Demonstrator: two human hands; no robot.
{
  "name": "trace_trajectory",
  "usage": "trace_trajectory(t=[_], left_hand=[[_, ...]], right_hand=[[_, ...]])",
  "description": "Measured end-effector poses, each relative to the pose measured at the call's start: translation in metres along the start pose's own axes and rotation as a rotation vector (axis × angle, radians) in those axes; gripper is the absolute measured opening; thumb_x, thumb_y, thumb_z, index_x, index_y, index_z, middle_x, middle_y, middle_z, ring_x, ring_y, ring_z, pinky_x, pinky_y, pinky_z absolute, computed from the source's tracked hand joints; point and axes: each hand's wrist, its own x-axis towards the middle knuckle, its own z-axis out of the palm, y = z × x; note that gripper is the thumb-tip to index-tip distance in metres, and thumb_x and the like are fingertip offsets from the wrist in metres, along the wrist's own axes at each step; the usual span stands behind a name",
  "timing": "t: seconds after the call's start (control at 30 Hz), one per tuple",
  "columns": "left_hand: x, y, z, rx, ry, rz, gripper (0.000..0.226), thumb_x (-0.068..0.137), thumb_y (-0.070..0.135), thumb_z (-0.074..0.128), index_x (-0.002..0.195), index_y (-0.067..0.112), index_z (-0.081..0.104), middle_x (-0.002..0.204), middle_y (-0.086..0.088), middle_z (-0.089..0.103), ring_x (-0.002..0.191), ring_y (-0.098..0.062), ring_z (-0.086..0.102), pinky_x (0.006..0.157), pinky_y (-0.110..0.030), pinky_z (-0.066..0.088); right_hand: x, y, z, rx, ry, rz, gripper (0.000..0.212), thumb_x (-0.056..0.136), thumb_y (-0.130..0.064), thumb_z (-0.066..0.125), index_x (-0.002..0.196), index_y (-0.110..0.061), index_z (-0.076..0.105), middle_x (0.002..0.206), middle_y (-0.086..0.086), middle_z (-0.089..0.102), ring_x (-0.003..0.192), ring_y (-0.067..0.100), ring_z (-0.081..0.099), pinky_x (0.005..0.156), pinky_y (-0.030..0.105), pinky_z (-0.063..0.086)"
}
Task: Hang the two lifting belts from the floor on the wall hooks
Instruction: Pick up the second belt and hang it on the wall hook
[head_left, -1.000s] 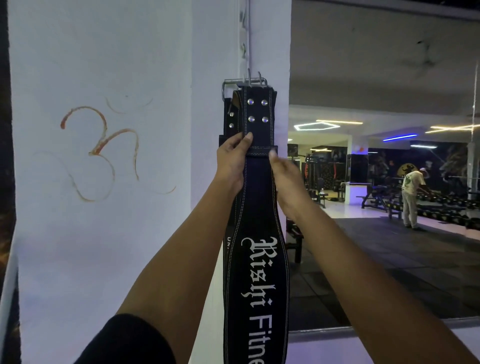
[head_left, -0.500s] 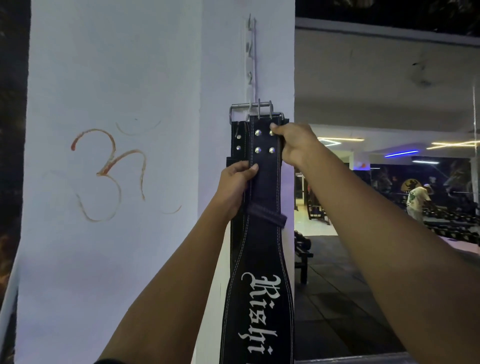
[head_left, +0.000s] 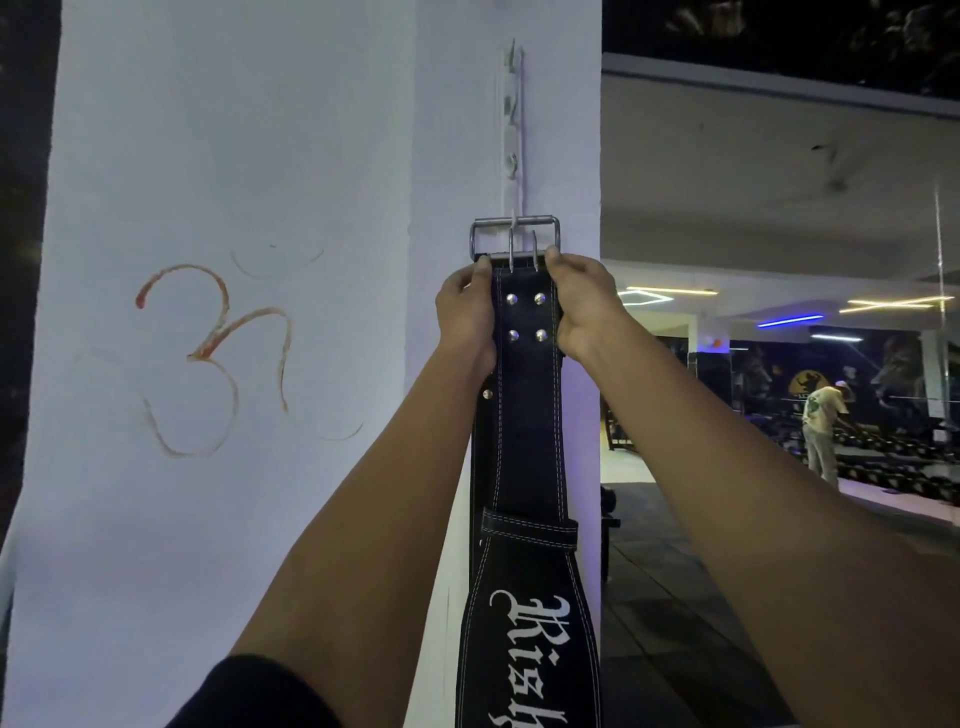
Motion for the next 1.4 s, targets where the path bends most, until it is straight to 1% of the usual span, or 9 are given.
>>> trace_trajectory(t=[0.13,0.3,0.47,0.7,0.83,1.0,1.13,1.3,1.4], left_hand=[[0.008,0.004,0.003,-0.031,-0.048,0.003,0.021,0.094,0.021,0.052,0.081,0.007,0.061,0.072,-0.006,0.061,0.063,-0.019,0.058,0.073,-0.035,0.054],[0.022,0.007,0.010,-0.038,-0.034,0.030,0.015,0.093,0.018,0.054,0.096,0.005,0.061,0.073,-0.006,0.060,0.064,-0.019,0.057,0.074,-0.037,0.055],[0.048,0.005,0.021,0.016,0.014,0.088,0.020,0.091,0.018,0.058,0.072,0.012,0.059,0.068,-0.004,0.059,0.064,-0.020,0.055,0.079,-0.038,0.053],[0.107,0.014,0.046,0.079,0.084,0.187,0.029,0.089,0.019,0.060,0.061,0.012,0.058,0.067,-0.006,0.059,0.067,-0.025,0.055,0.076,-0.039,0.055],[0.145,0.030,0.064,0.147,0.146,0.241,0.037,0.085,0.019,0.063,0.053,0.011,0.047,0.064,-0.009,0.052,0.064,-0.026,0.048,0.072,-0.044,0.055],[0.183,0.038,0.074,0.105,0.144,0.214,0.023,0.084,0.011,0.063,0.074,0.006,0.044,0.092,-0.014,0.058,0.074,-0.025,0.056,0.069,-0.035,0.054],[0.199,0.035,0.073,0.182,0.156,0.232,0.021,0.085,0.017,0.063,0.095,0.001,0.054,0.088,-0.011,0.053,0.060,-0.018,0.049,0.049,-0.022,0.044],[0.194,0.045,0.070,0.185,0.092,0.169,0.017,0.086,0.007,0.050,0.071,0.009,0.043,0.072,-0.008,0.048,0.055,-0.019,0.044,0.056,-0.030,0.046],[0.197,0.040,0.065,0.229,0.123,0.177,0.007,0.083,0.006,0.058,0.080,0.007,0.052,0.073,-0.009,0.050,0.054,-0.017,0.046,0.047,-0.023,0.043]], right_hand=[[0.011,0.003,0.004,0.028,0.093,-0.040,0.017,0.092,-0.032,0.053,0.077,-0.025,0.053,0.117,0.014,0.065,0.109,0.032,0.062,0.094,0.050,0.052],[0.027,-0.002,0.007,0.052,0.160,-0.070,0.020,0.091,-0.024,0.057,0.071,-0.019,0.056,0.096,0.011,0.063,0.090,0.027,0.059,0.094,0.052,0.052],[0.057,-0.009,0.006,0.016,0.201,-0.114,0.028,0.086,-0.019,0.064,0.060,-0.016,0.055,0.067,0.003,0.055,0.077,0.024,0.053,0.085,0.044,0.054],[0.117,-0.027,0.014,0.014,0.171,-0.202,0.031,0.078,-0.014,0.072,0.053,-0.012,0.053,0.057,0.003,0.051,0.062,0.022,0.049,0.064,0.034,0.044],[0.153,-0.046,0.026,0.038,0.172,-0.259,0.031,0.077,-0.012,0.073,0.057,-0.011,0.049,0.066,0.004,0.056,0.074,0.025,0.059,0.074,0.036,0.054],[0.186,-0.051,0.037,0.070,0.140,-0.249,0.030,0.077,-0.010,0.073,0.062,-0.011,0.048,0.071,0.004,0.057,0.080,0.024,0.062,0.080,0.038,0.058],[0.196,-0.047,0.039,0.072,0.130,-0.224,0.032,0.077,-0.013,0.074,0.062,-0.010,0.045,0.073,0.006,0.057,0.075,0.024,0.059,0.075,0.037,0.057],[0.197,-0.051,0.044,0.073,0.143,-0.245,0.022,0.075,-0.008,0.074,0.073,-0.006,0.052,0.094,0.014,0.065,0.084,0.026,0.063,0.080,0.041,0.058],[0.199,-0.043,0.046,0.052,0.145,-0.212,0.026,0.073,-0.007,0.075,0.092,-0.002,0.059,0.109,0.018,0.068,0.094,0.031,0.067,0.081,0.046,0.058]])
